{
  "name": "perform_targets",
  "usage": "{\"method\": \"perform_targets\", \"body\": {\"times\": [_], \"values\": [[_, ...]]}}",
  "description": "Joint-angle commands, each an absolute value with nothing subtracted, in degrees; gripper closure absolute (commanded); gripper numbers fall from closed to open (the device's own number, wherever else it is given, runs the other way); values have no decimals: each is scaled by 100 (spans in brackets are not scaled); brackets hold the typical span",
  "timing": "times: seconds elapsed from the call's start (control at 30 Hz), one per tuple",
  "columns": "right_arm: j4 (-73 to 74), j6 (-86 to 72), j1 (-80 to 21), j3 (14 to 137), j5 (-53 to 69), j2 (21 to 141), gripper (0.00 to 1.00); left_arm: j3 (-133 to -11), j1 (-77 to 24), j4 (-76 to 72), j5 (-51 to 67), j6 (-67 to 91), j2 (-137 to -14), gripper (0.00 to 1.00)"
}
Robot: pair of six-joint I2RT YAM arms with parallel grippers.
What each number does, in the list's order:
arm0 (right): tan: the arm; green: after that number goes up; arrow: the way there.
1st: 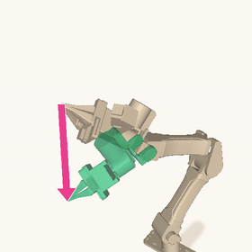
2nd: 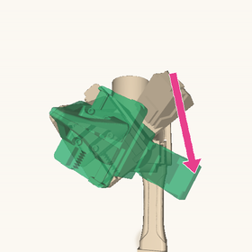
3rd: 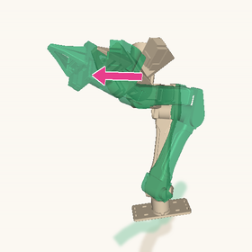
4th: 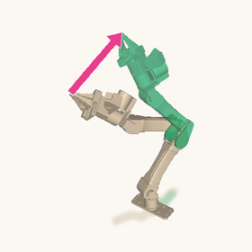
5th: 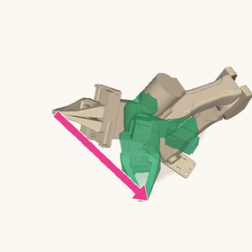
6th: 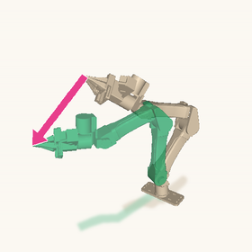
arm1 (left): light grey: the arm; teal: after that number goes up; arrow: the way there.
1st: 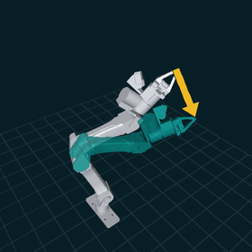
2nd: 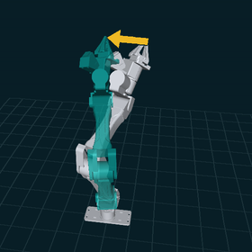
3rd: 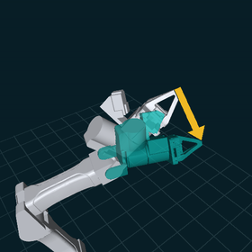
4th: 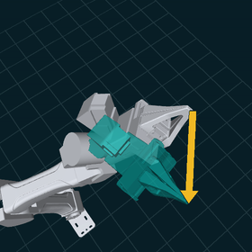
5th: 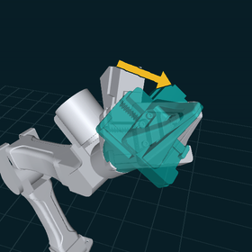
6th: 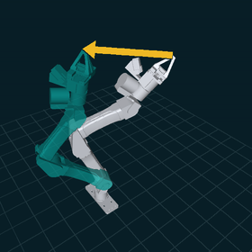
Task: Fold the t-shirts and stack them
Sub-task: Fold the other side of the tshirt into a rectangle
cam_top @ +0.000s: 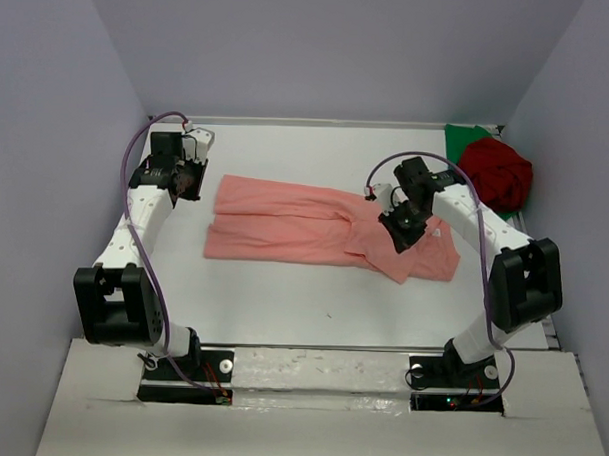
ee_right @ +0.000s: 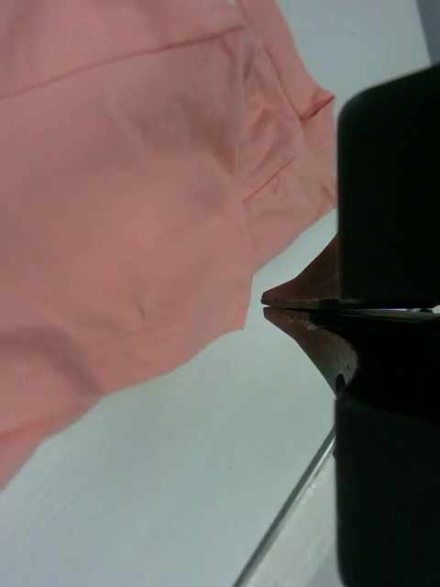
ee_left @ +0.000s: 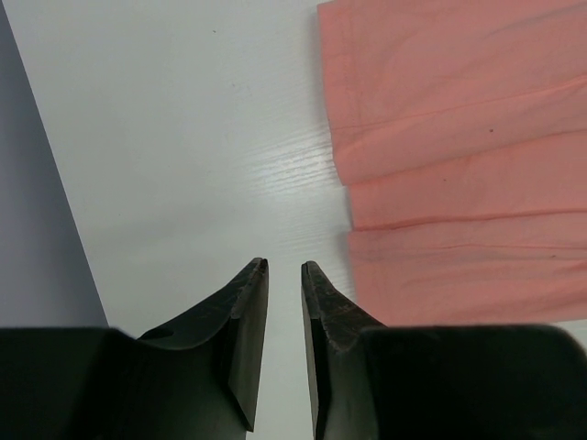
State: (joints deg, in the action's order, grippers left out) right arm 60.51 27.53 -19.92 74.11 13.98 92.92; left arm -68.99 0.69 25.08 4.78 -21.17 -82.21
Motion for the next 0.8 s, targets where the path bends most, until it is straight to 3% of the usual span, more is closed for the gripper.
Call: {"method": "perform_targets", "body": {"times": [0.0,0.1,0.2,0.3,0.5,0.77], "values": [[5458,2137,-1942,7620,246,9377,100,-6917,35,2505,773,-2180,-7954,66],[4915,1917,-1942,7594,-849,9588,100,-6934,35,2505,983,-2276,-8033,65],[4607,1750,-1750,7637,-1186,9773,100,-7040,35,2575,1509,-2399,-8252,73],[4526,1600,-1548,7926,-1195,10097,100,-7347,35,2776,2019,-2426,-8672,74],[4491,1512,-1275,8130,-1055,10397,100,-7910,-237,3076,2329,-2487,-9517,99],[4579,1687,-1099,8200,-1011,10116,100,-7866,-703,2962,2417,-2584,-9721,99]]}}
